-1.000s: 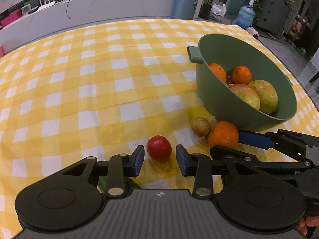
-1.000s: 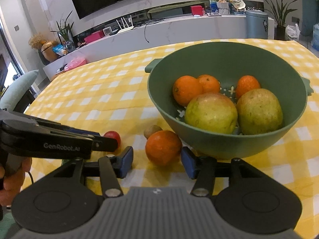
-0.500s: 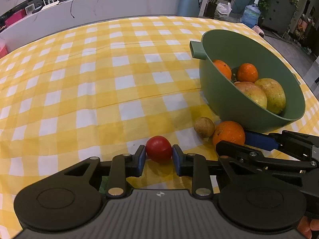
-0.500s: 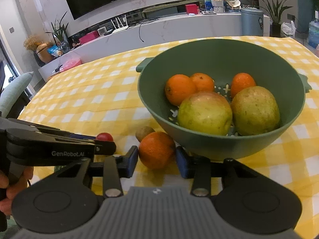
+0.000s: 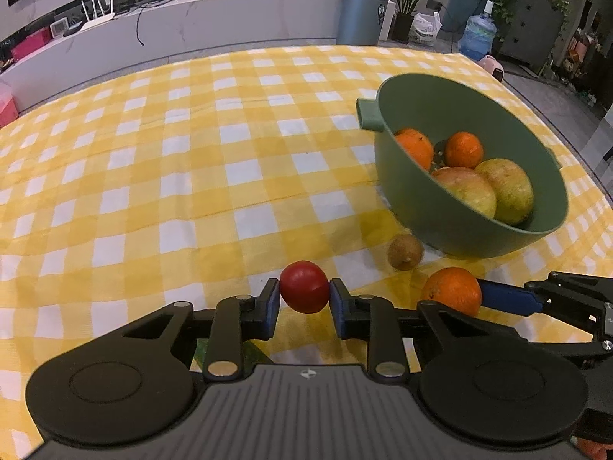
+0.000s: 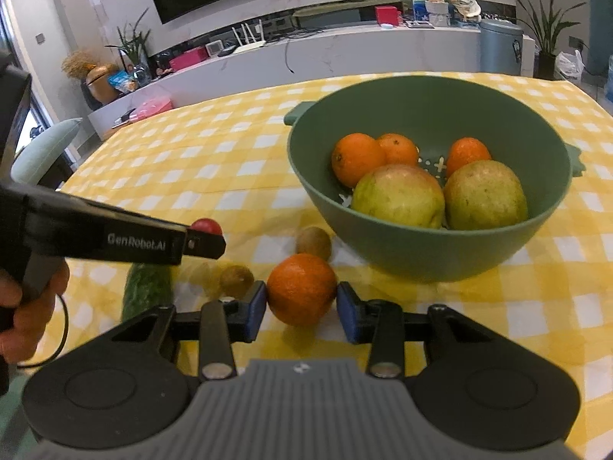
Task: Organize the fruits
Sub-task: 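Carry the tomato and orange into the colander and open both tools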
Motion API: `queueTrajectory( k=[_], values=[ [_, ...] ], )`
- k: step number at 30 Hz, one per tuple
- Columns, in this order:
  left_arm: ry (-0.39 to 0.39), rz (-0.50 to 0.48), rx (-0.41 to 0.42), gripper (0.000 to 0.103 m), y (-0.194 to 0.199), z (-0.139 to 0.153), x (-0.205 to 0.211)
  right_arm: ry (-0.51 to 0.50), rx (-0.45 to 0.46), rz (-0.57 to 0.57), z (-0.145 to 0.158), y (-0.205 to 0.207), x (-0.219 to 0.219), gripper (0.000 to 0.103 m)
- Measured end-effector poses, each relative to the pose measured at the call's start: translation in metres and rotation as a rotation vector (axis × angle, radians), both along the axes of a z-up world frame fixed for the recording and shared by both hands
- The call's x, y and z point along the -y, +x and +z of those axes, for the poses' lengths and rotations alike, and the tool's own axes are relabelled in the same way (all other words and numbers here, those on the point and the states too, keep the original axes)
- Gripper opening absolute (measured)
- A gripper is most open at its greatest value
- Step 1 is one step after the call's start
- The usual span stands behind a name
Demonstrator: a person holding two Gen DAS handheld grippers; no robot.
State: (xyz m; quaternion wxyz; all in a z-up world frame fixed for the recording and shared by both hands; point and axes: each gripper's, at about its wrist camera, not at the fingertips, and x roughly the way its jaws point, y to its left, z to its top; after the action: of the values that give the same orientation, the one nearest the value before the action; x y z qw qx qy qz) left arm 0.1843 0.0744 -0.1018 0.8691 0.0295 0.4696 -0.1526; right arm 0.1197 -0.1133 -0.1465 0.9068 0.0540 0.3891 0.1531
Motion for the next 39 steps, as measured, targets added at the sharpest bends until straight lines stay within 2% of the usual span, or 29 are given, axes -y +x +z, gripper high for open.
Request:
queueTrajectory(
  k=[11, 16, 22, 27, 33, 39],
  values=[
    [-0.049, -0.030, 0.048, 0.031, -0.014, 0.051, 0.002, 0.011, 0.096, 0.035, 0.035, -0.028, 0.020, 0.037],
    [-0.095, -0.048, 0.066, 0.031, -0.013, 0.077, 0.006, 0.026, 0.153, 0.049, 0.055, -0.036, 0.036, 0.037],
    [-0.134, -0.076, 0.095, 0.031, -0.007, 0.100, 0.020, -0.001, 0.225, 0.069, 0.078, -0.037, 0.055, 0.037],
    [-0.135, -0.103, 0.105, 0.031, 0.003, 0.108, 0.039, -0.004, 0.248, 0.061, 0.094, -0.025, 0.074, 0.037],
    [-0.116, -0.155, 0.090, 0.031, 0.017, 0.102, 0.067, -0.033, 0.247, 0.072, 0.100, -0.003, 0.092, 0.037],
    [-0.045, -0.213, 0.052, 0.031, 0.033, 0.084, 0.094, -0.048, 0.202, 0.096, 0.091, 0.034, 0.102, 0.037]
  ],
)
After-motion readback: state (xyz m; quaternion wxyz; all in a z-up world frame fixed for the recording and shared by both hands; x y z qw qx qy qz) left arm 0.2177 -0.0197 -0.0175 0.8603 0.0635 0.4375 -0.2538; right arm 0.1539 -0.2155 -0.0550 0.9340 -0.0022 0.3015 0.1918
